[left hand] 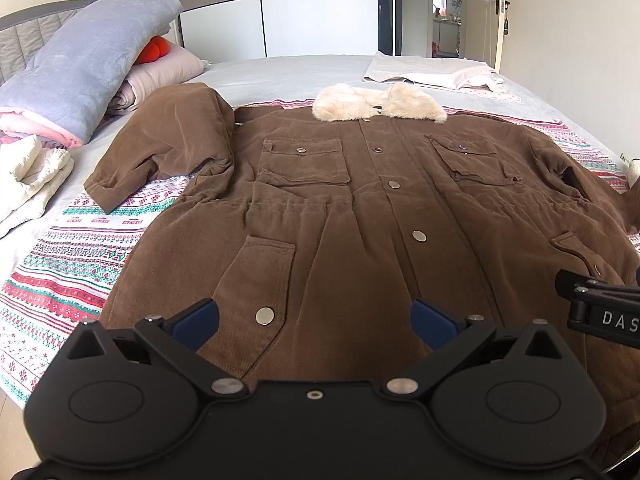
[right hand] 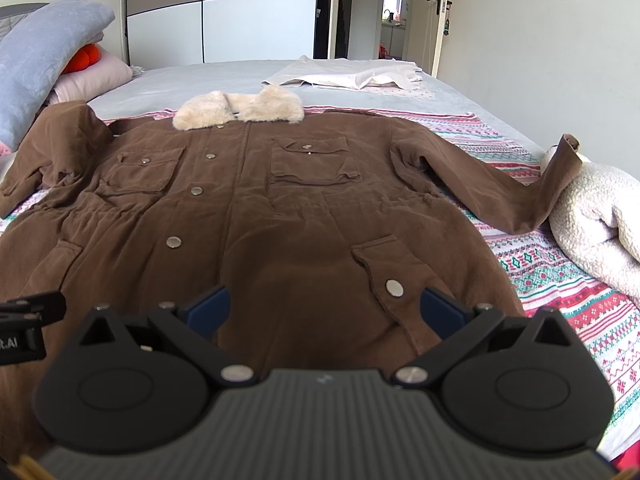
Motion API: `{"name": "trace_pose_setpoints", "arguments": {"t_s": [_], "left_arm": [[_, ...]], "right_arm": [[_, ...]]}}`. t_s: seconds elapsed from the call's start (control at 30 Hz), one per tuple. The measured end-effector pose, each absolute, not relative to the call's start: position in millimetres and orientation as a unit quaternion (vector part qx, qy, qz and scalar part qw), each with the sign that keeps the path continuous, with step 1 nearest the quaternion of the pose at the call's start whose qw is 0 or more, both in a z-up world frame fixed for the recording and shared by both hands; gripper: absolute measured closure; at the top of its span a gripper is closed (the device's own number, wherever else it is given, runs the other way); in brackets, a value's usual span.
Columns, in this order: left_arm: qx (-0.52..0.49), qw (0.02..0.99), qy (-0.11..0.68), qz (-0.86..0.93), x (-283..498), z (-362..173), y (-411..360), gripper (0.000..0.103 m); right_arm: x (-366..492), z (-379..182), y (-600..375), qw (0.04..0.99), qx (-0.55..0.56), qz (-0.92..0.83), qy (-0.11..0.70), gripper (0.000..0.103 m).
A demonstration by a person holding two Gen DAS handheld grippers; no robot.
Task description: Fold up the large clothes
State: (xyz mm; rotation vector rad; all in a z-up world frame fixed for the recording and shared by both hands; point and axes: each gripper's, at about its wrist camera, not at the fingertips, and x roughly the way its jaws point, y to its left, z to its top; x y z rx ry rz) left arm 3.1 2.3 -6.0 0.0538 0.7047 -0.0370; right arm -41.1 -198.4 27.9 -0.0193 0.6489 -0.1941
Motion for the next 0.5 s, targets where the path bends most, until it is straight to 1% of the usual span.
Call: {"name": "trace_pose_setpoints", "arguments": {"t_s": [0.5], "left_arm": [[0.032, 0.938, 0.344, -0.013, 2.4, -6.1, 5.1, 0.000]], "right_arm": [[-41.9, 26.8, -201.3, 0.943, -0.010, -0.097, 0.319, 0.000]]}}
